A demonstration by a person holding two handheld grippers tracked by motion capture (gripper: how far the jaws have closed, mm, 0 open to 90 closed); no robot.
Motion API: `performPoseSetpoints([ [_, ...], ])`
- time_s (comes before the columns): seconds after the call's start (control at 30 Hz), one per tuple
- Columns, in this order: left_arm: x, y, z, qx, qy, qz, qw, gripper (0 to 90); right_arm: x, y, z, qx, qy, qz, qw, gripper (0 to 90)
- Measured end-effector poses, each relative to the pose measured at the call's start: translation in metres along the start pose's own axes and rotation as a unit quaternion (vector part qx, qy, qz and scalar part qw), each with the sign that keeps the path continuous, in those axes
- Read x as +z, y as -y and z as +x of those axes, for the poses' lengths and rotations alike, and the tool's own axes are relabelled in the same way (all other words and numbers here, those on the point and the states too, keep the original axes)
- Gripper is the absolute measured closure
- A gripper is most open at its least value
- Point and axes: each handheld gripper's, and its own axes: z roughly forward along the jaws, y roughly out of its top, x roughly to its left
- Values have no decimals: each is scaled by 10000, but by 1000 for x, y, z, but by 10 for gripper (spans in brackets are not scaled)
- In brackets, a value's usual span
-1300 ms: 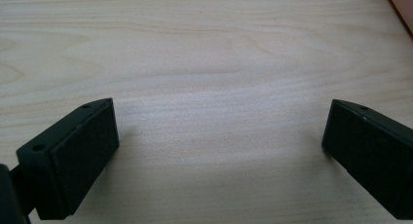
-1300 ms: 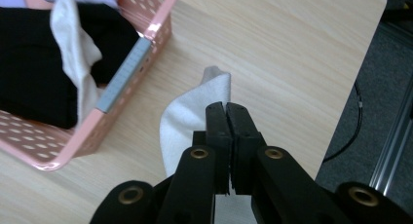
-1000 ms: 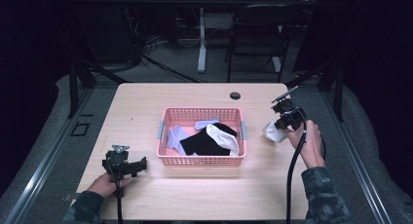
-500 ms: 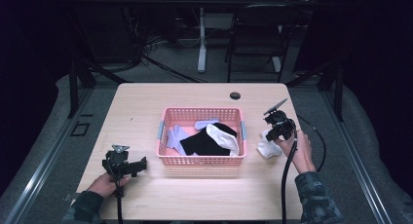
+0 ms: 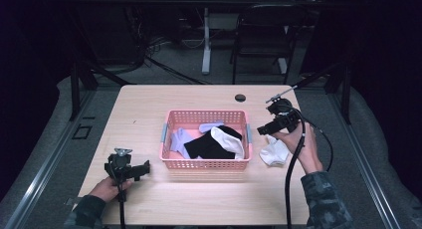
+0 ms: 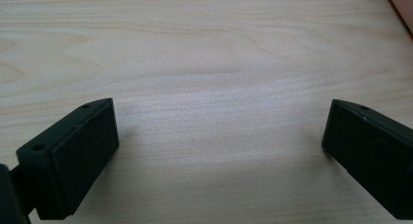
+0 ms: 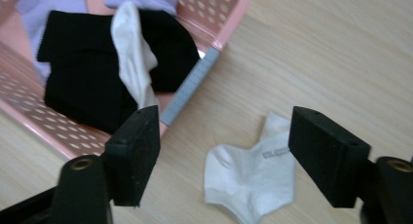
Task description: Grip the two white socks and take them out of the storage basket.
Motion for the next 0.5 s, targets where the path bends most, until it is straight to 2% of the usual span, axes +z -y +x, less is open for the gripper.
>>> performPoseSetpoints([
  [0.17,0,0,0,3,-1,2,10000,0,-4,-18,17,-249,-83,-105,9996,155],
  [0.33,0,0,0,3,0,1,10000,0,-3,-34,32,-441,-147,-54,9989,118],
  [0.5,0,0,0,2,0,1,10000,0,3,-46,44,-680,-220,10,9974,122],
])
